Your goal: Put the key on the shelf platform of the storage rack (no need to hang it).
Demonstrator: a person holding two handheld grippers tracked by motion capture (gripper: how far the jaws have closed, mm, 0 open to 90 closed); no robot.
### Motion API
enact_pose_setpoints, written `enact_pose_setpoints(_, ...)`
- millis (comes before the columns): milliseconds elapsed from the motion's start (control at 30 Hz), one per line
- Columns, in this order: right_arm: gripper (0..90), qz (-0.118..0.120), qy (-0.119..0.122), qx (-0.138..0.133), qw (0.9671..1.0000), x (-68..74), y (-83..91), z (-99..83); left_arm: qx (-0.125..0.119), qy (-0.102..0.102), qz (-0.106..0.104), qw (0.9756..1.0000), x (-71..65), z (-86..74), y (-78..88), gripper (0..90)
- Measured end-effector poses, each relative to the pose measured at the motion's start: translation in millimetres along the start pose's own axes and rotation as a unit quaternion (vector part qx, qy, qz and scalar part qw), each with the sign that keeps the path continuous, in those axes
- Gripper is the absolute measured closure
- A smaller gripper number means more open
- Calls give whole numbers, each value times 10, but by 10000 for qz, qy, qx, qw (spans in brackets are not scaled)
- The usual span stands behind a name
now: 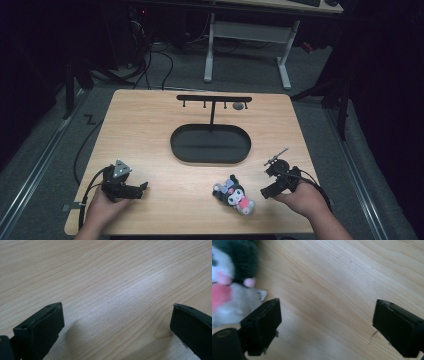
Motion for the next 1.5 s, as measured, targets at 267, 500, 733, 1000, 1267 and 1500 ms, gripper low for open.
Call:
enact_pose_setpoints(267,22,146,390,-272,9988,387,188,128,-497,-86,-2,9987,12,26,71,3)
enact_pose_setpoints(500,24,295,628,-300,9971,628,158,222,-1114,-327,169,9931,-34,89,146,8)
enact_pose_setpoints(733,28,591,703,-272,9954,846,58,292,-1584,-403,296,9861,-50,114,225,58)
enact_pose_setpoints(1000,44,595,875,-56,9944,947,-137,284,-1887,-160,23,9819,-36,114,215,78)
enact_pose_setpoints(1267,55,598,917,80,9940,984,-286,256,-1736,-59,159,9847,-36,119,188,158)
enact_pose_setpoints(1500,149,509,1070,28,9930,1041,-347,225,-2119,17,188,9771,-34,99,238,152)
Point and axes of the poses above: each handheld gripper's, and its own axes: y roughly backward along the jaws, z roughly out of its top, x roughly to its left, the point moved 2 cm from there along -y, roughly forward along the jaws, and after that the axes turned 1 degree about -x, right-handed, at the moved point
